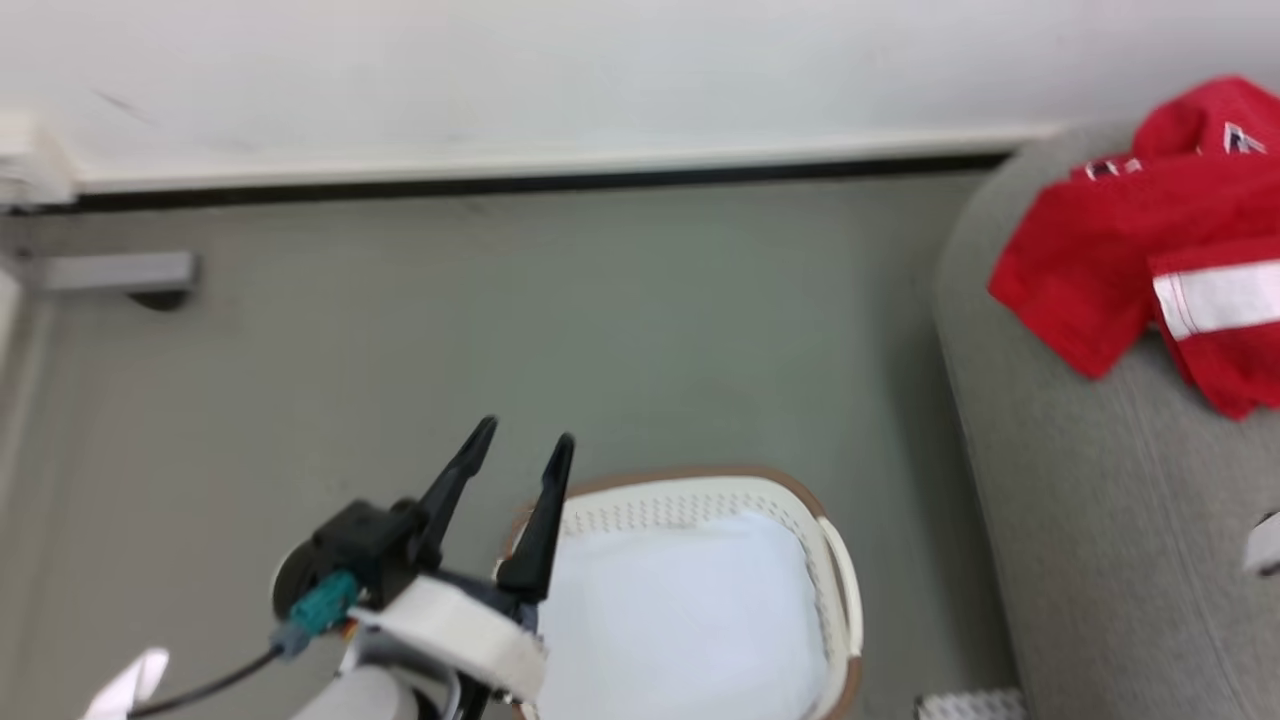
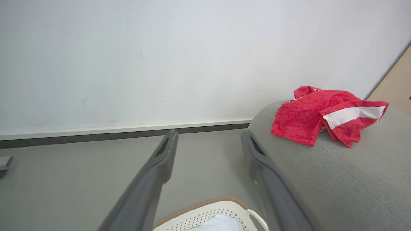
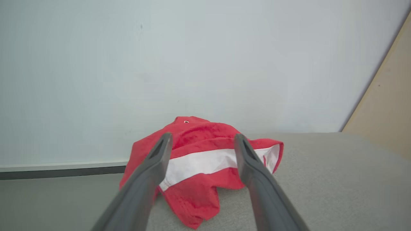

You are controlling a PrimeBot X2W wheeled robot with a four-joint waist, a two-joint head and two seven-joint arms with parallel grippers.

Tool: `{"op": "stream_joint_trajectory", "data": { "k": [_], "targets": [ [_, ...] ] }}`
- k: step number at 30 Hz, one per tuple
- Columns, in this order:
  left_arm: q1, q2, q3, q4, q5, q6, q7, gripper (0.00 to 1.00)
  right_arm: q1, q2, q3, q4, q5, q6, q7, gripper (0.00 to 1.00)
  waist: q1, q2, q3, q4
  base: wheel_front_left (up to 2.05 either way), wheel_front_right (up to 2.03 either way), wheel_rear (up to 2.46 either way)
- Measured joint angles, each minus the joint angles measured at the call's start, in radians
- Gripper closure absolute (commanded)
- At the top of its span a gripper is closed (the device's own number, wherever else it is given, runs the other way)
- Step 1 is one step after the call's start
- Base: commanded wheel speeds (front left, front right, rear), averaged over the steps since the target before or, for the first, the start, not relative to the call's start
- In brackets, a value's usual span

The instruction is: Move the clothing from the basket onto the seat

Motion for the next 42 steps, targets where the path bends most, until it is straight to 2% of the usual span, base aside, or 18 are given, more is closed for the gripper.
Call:
{"op": "stream_joint_trajectory", "data": {
  "k": [4, 8, 12, 18, 26, 35, 36, 42],
  "targets": [
    [0.123, -0.035, 0.094, 0.04, 0.058, -0.018, 0.0, 0.0, 0.115, 0.003, 0.13, -0.032, 0.104, 0.0, 0.0, 0.0, -0.0001, 0.0, -0.082, 0.058, 0.0, 0.0, 0.0],
    [0.198, -0.057, 0.163, 0.077, 0.097, -0.037, 0.0, 0.0, 0.203, 0.001, 0.205, -0.061, 0.171, 0.0, 0.0, 0.0, 0.0, 0.0001, -0.144, 0.106, 0.0, 0.0, 0.0],
    [0.266, -0.079, 0.234, 0.116, 0.139, -0.062, 0.0, 0.0, 0.296, 0.002, 0.252, -0.069, 0.25, 0.0, 0.0, 0.0, 0.0, 0.0001, -0.206, 0.15, 0.0, 0.0, 0.0],
    [0.336, -0.111, 0.335, 0.149, 0.199, -0.11, 0.0, 0.0, 0.397, 0.002, 0.319, -0.074, 0.302, 0.0, 0.0, 0.0, 0.0, 0.0, -0.278, 0.201, 0.0, 0.0, 0.0],
    [0.389, -0.163, 0.446, 0.179, 0.263, -0.172, 0.0, 0.0, 0.465, 0.002, 0.407, -0.049, 0.335, 0.0, 0.0, 0.0, 0.0002, 0.0001, -0.323, 0.212, 0.0, 0.0, 0.0],
    [0.407, -0.217, 0.511, 0.233, 0.326, -0.238, 0.0, 0.0, 0.482, 0.003, 0.451, -0.046, 0.361, 0.0, 0.0, 0.0, 0.0003, 0.0001, -0.337, 0.202, 0.0, 0.0, 0.0],
    [0.407, -0.217, 0.511, 0.233, 0.326, -0.238, 0.0, 1.0, 0.482, 0.003, 0.451, -0.046, 0.361, 0.0, 0.0, 1.0, 0.0003, 0.0001, -0.337, 0.202, 0.0, 0.0, 0.0],
    [0.44, -0.238, 0.497, 0.289, 0.323, -0.238, 0.002, 1.0, 0.512, 0.024, 0.454, 0.012, 0.363, 0.0, 0.009, 1.0, 0.0003, 0.0001, -0.337, 0.202, 0.0, 0.0, 0.0]
  ]
}}
